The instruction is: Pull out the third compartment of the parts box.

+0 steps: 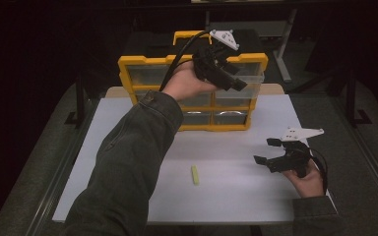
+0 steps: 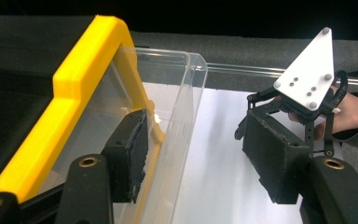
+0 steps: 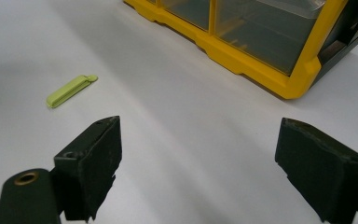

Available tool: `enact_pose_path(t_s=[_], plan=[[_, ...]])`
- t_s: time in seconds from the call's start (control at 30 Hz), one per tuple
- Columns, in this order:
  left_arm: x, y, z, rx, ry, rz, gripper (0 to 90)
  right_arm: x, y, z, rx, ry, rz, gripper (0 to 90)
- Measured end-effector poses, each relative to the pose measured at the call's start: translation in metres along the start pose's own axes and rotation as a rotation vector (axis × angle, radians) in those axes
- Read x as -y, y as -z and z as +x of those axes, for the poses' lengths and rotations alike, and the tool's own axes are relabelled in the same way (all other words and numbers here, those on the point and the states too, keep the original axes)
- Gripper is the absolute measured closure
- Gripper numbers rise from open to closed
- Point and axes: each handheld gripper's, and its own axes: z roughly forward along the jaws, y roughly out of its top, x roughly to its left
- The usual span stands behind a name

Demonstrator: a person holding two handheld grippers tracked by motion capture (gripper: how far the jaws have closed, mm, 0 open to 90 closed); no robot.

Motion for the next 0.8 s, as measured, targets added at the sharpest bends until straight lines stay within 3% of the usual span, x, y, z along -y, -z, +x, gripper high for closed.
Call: enact_pose_path(t_s=[0.5,0.8], plan=[[0.013,-0.008,0.012,0.034,0.036,0.041,54.4,0.000,-0.001,0.000,-0.006,0.006,0.003,13.7],[0.017,-0.009,0.018,0.052,0.052,0.037,64.2,0.000,-0.002,0.000,-0.010,0.009,0.002,13.7]])
